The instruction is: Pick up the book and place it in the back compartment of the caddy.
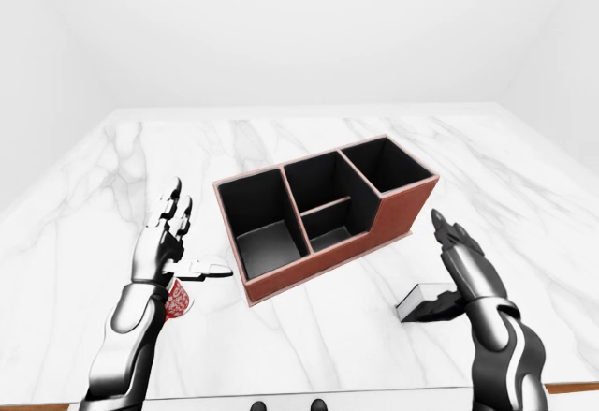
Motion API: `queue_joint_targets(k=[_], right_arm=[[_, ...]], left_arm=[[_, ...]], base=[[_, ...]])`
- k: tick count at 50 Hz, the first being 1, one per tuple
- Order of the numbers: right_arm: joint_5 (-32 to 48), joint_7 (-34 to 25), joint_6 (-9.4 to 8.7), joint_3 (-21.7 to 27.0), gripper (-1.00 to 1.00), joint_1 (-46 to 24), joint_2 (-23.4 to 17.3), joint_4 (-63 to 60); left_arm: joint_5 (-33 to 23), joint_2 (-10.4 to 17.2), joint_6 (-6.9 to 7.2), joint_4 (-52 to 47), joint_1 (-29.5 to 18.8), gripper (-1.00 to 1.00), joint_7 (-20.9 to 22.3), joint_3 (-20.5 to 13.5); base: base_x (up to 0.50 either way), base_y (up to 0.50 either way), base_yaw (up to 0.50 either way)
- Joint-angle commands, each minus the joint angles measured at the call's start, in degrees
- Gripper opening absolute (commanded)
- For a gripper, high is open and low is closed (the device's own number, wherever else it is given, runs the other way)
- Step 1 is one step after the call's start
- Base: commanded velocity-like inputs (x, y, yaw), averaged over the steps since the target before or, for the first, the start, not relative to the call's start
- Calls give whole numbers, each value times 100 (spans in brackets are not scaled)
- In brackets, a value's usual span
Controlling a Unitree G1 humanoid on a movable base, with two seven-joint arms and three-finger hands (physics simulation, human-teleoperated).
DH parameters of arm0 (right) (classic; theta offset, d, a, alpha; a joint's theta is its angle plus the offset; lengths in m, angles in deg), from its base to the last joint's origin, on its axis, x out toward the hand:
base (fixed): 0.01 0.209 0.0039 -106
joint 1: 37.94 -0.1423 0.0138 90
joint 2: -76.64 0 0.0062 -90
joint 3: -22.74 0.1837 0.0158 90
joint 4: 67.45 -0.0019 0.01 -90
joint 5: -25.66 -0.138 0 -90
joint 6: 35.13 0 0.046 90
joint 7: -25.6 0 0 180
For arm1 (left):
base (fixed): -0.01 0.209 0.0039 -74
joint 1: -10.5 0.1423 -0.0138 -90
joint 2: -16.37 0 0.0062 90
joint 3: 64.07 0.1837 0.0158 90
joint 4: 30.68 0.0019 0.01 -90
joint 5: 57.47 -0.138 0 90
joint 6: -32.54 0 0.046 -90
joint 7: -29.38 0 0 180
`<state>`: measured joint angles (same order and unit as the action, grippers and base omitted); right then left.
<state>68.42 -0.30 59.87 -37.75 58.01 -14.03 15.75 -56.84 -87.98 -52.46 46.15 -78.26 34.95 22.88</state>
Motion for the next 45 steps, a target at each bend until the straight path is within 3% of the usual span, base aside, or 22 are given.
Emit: queue_joint_targets(k=[1,45], right_arm=[[172,184,0,22,100,10,-86,246],[371,500,0,-15,100,-41,-263,747]], left_arm=[[3,1,0,-40,6,100,0,-5],[-21,-4,0,36,3,100,-11,9]], base=[[0,0,0],[0,0,0]])
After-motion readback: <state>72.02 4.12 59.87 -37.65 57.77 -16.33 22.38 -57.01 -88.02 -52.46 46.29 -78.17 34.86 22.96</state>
